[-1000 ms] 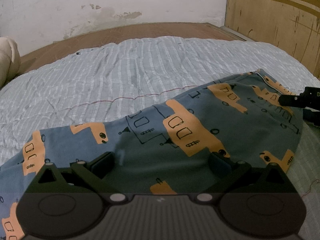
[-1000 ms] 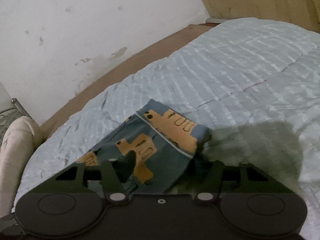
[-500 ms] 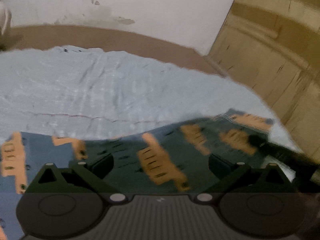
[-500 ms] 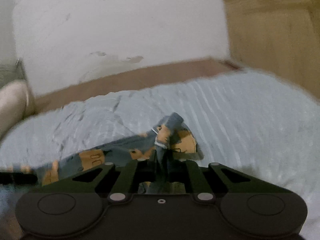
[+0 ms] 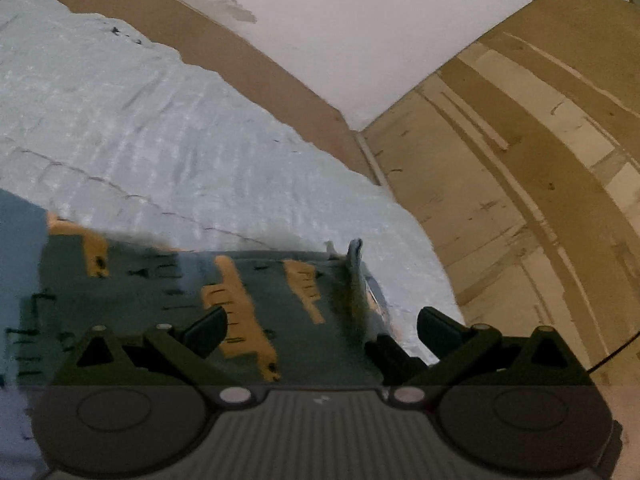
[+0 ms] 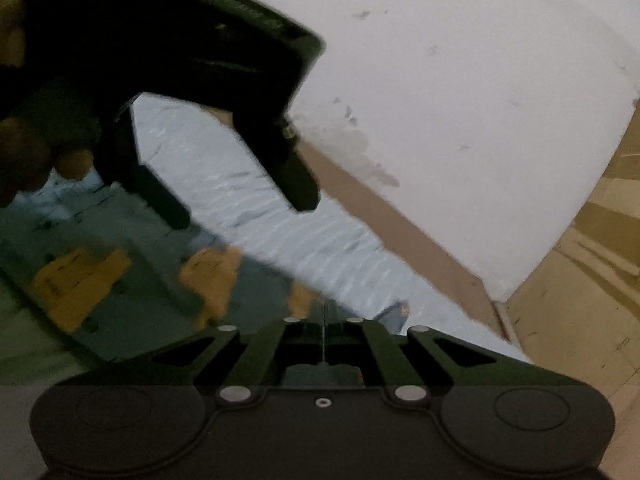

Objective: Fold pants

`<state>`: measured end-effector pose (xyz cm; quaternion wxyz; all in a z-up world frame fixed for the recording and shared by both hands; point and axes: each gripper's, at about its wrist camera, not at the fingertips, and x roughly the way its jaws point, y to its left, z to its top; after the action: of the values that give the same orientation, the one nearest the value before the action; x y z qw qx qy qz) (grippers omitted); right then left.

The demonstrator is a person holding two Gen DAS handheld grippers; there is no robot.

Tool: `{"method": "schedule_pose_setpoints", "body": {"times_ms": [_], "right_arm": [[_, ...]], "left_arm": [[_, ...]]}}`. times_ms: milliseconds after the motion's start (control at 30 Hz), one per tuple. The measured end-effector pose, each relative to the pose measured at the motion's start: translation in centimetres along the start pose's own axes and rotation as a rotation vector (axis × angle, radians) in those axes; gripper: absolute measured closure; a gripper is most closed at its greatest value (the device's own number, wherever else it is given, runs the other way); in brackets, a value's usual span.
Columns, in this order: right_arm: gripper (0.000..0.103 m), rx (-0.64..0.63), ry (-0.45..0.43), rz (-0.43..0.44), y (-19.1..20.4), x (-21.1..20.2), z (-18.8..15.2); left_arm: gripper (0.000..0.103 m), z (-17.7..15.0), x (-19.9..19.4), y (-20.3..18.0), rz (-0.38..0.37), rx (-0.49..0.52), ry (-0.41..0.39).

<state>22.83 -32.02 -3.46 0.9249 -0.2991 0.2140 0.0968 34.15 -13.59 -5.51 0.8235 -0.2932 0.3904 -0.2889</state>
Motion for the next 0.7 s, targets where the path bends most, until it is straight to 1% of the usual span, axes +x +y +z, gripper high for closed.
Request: {"method": "schedule_pose_setpoints", "body": {"times_ms": [33,67,133,167,200,233,267,300,333,367,433,533,567,633,667,700], "right_arm": [[0.092,0.034,0.019,0.002,-0.3,0.3,-0.3],[0.086,0.097,0.052,0.0,-1.0,0.7,-0.9],[0.083,0.229,0.101,-0.011,-2.6,1.2,-1.8],[0.074,0.319,0.13,-0.017,-3.9,1.5,-2.4],[0.063,0.377,0.147,-0.02,-4.8,1.6,-2.9],[0.059,0.43,0.163,-0.023,-5.7,1.7,-3.6],[0.054,0.459,0.174,-0.03,-6.5,1.7,-4.0],[0.053,0.445,0.177,-0.048,-6.9,1.7,-4.2],[0.053,0.417,0.176,-0.056,-7.0,1.7,-4.2],[0.053,0.383,0.169,-0.044,-6.9,1.5,-4.3],[0.053,0.31,0.14,0.018,-6.0,0.7,-4.3],[0.054,0.118,0.131,0.06,-3.5,0.8,-3.8],[0.057,0.076,0.134,0.078,-2.8,1.3,-3.6],[0.068,0.02,0.143,0.084,-1.8,2.2,-3.3],[0.087,0.009,0.148,0.075,-1.6,2.7,-3.2],[0.094,0.01,0.155,0.065,-1.7,3.2,-3.1]], "left_arm": [[0.0,0.0,-0.2,0.2,0.003,-0.003,0.0],[0.0,-0.2,-0.3,0.3,0.008,-0.004,0.002],[0.0,-0.1,-0.5,0.3,0.02,0.006,0.009],[0.0,-0.2,-0.4,0.3,0.03,0.016,0.012],[0.0,-0.3,-0.5,0.3,0.037,0.021,0.014],[0.0,-0.3,-0.3,0.4,0.041,0.022,0.017],[0.0,-0.4,-0.2,0.4,0.041,0.019,0.021],[0.0,-0.5,0.0,0.5,0.042,0.016,0.024],[0.0,-0.5,0.1,0.5,0.044,0.014,0.028],[0.0,-0.6,0.1,0.6,0.046,0.016,0.032],[0.0,-0.9,0.2,0.6,0.054,0.024,0.035],[0.0,-1.1,0.2,0.5,0.068,0.032,0.037],[0.0,-1.2,0.2,0.5,0.073,0.035,0.037],[0.0,-1.2,0.2,0.3,0.085,0.048,0.035],[0.0,-1.3,0.1,0.3,0.09,0.055,0.034],[0.0,-1.3,0.1,0.2,0.092,0.06,0.033]]}}
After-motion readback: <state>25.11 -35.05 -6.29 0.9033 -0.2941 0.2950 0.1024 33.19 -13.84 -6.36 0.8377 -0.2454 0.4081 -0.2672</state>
